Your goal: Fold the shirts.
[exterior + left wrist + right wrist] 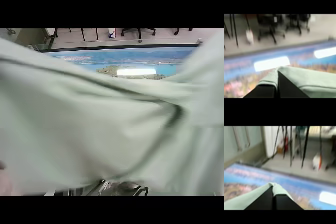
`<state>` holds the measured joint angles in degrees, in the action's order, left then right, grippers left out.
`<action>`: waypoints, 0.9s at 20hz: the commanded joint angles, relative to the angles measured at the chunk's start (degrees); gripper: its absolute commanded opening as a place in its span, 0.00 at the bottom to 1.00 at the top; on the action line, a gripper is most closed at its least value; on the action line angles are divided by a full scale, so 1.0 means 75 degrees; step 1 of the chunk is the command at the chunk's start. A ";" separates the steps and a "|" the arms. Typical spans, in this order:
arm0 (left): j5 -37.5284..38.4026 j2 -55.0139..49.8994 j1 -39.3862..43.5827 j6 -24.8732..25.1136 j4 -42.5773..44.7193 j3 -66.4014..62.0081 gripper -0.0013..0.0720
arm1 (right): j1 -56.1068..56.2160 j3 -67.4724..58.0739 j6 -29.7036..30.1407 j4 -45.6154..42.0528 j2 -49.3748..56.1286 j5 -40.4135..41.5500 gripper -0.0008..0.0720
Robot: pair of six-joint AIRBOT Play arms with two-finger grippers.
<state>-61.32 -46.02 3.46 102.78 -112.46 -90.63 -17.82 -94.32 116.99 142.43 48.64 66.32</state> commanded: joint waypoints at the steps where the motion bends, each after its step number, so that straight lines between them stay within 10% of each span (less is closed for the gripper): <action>1: 0.0023 -0.1781 0.0172 0.0143 0.0055 0.1655 0.04 | 0.0414 0.2903 0.0557 0.0149 0.0778 -0.0755 0.03; 6: 0.1160 -0.5295 -0.0557 0.0201 -0.0105 0.2550 0.04 | 0.0734 0.4826 0.0982 0.0370 0.3943 -0.2847 0.03; 18: -0.0388 -0.9707 -0.1291 -0.1075 -0.1402 -0.4065 0.04 | 0.0723 -0.0766 -0.0443 0.0198 0.7723 -0.2503 0.03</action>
<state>-60.05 -113.58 -6.02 98.89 -122.43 -109.97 -12.40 -91.83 116.57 145.99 104.27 47.24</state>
